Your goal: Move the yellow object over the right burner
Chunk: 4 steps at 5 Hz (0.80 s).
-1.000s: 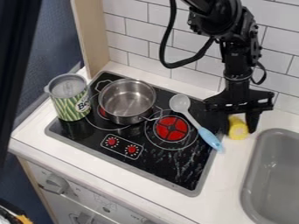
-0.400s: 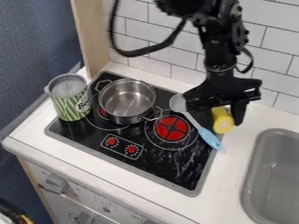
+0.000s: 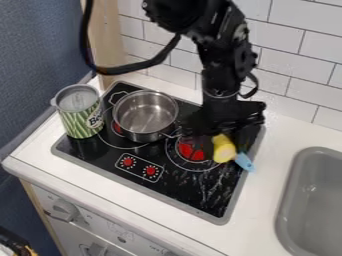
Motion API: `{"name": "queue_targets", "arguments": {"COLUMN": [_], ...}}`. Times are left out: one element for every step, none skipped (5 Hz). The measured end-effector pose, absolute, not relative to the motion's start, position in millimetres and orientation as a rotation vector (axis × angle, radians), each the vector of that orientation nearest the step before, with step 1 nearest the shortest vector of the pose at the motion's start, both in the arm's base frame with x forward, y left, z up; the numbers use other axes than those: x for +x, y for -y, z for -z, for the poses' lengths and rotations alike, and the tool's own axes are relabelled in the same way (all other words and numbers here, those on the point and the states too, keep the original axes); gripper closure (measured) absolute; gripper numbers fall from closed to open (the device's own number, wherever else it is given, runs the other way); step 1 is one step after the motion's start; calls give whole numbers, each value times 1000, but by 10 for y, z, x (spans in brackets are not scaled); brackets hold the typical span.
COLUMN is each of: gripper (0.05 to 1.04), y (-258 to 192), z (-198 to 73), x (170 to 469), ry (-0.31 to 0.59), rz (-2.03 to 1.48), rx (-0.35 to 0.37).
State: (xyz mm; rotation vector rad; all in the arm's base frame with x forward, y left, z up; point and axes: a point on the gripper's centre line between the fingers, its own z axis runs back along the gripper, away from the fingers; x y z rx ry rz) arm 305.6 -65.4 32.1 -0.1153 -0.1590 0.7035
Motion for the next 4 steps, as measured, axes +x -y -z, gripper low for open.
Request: {"name": "queue_targets", "arguments": {"gripper": [500, 500, 500, 500], "y": [478, 432, 325, 320], "z": [-275, -237, -111, -32], "x": [2994, 3009, 3007, 3023], "ry": [168, 164, 121, 95], "rz": [-765, -770, -812, -807], "rx": [-73, -61, -56, -46]}}
